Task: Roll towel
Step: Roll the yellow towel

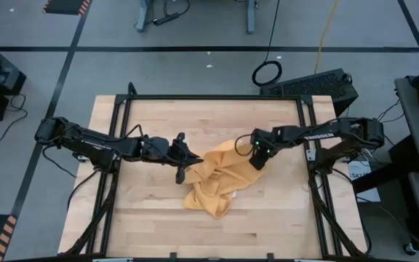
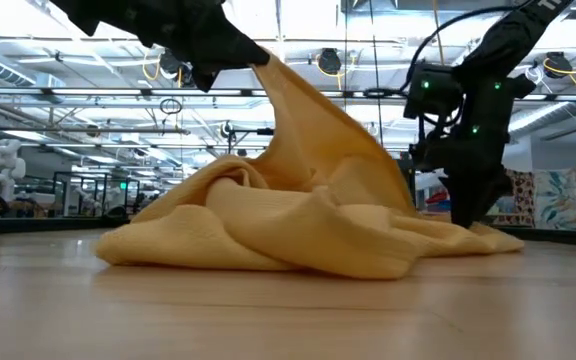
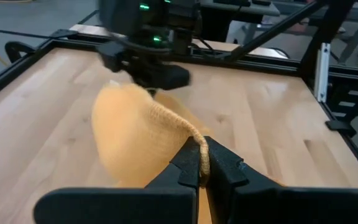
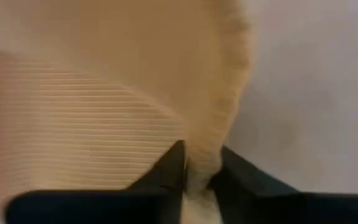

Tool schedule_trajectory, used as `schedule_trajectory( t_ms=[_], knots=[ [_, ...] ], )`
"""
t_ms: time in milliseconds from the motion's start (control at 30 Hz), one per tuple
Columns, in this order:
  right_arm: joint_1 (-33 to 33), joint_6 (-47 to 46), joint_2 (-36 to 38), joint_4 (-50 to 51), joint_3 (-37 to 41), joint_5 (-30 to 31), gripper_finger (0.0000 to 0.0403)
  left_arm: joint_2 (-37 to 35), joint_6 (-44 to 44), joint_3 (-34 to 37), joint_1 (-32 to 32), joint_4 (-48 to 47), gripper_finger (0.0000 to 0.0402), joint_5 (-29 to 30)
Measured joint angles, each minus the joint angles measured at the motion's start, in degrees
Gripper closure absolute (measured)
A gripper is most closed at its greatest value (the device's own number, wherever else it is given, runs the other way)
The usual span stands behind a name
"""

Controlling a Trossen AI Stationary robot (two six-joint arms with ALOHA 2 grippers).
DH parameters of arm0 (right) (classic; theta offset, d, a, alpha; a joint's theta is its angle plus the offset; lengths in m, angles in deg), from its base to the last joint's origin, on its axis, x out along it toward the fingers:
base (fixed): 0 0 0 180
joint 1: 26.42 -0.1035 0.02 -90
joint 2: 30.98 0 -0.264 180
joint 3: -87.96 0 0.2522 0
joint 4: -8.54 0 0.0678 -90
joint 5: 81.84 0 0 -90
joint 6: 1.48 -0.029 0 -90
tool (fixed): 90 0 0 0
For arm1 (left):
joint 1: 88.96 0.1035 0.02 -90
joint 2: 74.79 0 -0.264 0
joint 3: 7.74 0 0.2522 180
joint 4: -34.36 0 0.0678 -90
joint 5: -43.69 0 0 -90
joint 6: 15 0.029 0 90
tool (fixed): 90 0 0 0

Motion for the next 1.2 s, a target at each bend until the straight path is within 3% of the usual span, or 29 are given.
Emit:
schedule_trajectory(
  t_ms=[67,233,467,567,667,800,1000,1200],
  knots=[
    [-2.6,-2.3,0.4,-1.9,0.0,-1.1,0.0391,0.0,0.2,0.0,0.4,0.0,0.0391,0.0],
    [-10.0,-15.0,1.1,-6.6,0.0,0.9,0.038,0.0,1.2,0.0,1.3,1.4,0.0391,0.0],
    [-23.8,-33.3,-0.8,-15.9,0.0,22.4,0.0385,-1.8,7.2,-0.5,3.2,10.8,0.0391,-0.4],
    [-28.5,-36.6,-2.1,-21.1,-0.1,30.6,0.0379,-1.8,9.1,-0.9,5.1,10.3,0.0391,-1.3],
    [-32.1,-36.8,-2.6,-24.7,-0.1,34.4,0.0364,-1.5,8.9,-1.0,7.7,9.9,0.0391,-5.1],
    [-34.7,-34.8,-2.6,-22.5,-0.1,34.2,0.033,-1.2,8.8,-1.0,9.6,7.6,0.0391,-10.9],
    [-37.3,-32.8,-2.3,-14.3,-0.1,26.2,0.0273,-1.3,7.6,-1.0,9.3,6.4,0.0391,-11.4],
    [-41.8,-35.9,-2.3,-9.0,-0.1,22.0,0.0232,-1.3,5.8,-1.0,7.7,4.6,0.0391,-11.5]
  ],
)
